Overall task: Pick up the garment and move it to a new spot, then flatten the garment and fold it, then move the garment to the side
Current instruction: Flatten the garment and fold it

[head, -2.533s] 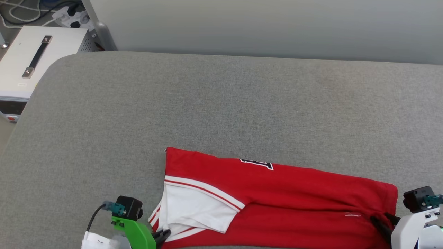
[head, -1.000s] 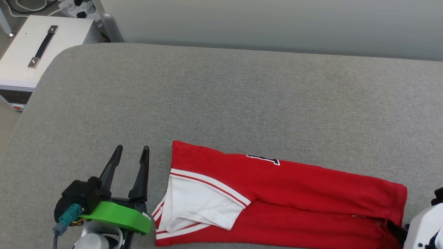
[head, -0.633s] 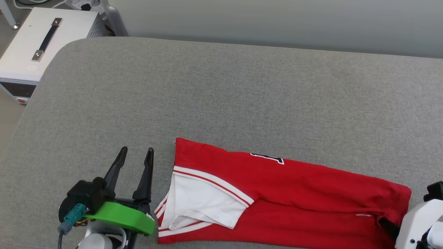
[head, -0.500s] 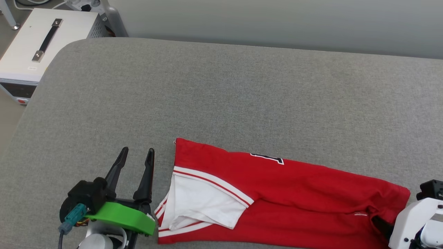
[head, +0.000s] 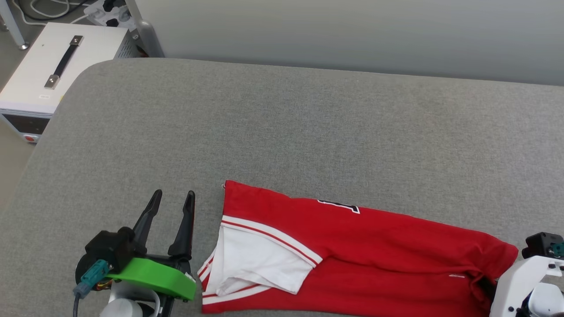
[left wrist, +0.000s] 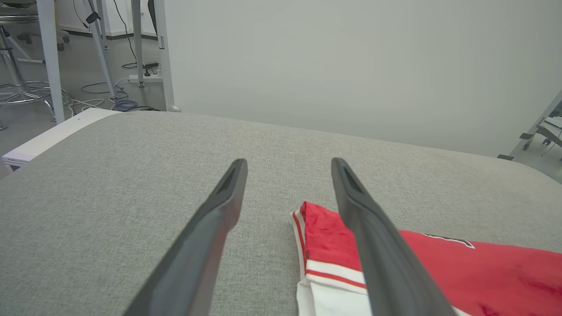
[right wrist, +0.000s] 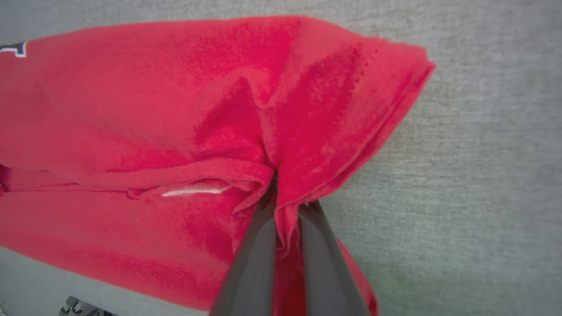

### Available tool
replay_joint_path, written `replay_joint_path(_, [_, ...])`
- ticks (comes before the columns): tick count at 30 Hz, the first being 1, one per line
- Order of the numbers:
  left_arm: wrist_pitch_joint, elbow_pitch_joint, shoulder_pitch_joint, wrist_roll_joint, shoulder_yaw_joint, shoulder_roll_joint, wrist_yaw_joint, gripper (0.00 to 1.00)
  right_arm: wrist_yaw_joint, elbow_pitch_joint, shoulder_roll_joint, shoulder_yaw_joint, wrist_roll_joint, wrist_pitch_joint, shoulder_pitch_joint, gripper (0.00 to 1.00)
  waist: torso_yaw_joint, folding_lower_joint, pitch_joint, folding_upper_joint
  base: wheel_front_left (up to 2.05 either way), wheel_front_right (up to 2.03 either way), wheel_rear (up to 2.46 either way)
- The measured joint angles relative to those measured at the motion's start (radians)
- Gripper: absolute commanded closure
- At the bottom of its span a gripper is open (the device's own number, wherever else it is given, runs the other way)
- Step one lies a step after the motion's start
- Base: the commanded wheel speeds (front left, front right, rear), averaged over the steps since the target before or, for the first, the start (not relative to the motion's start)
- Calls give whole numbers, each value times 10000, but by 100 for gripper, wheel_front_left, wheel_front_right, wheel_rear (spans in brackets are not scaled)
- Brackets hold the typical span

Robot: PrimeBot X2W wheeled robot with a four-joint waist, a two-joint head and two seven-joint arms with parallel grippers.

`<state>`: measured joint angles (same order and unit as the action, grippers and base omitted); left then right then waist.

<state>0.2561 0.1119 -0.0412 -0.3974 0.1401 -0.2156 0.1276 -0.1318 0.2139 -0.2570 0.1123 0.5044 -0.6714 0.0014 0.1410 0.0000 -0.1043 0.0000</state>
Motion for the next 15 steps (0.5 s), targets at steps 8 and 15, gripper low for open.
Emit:
replay_joint_path(8, [0,15,11,-82,-10,-8,0,0,-10,244,-619,761,-274,132,2,100,-131,0,244,0,0,0,0])
replay_joint_path(15, [0,15,17,-82,44,-8,0,0,-8,347,-1323,1252,-642,171,-7,100,-185,0,388,0,0,0,0])
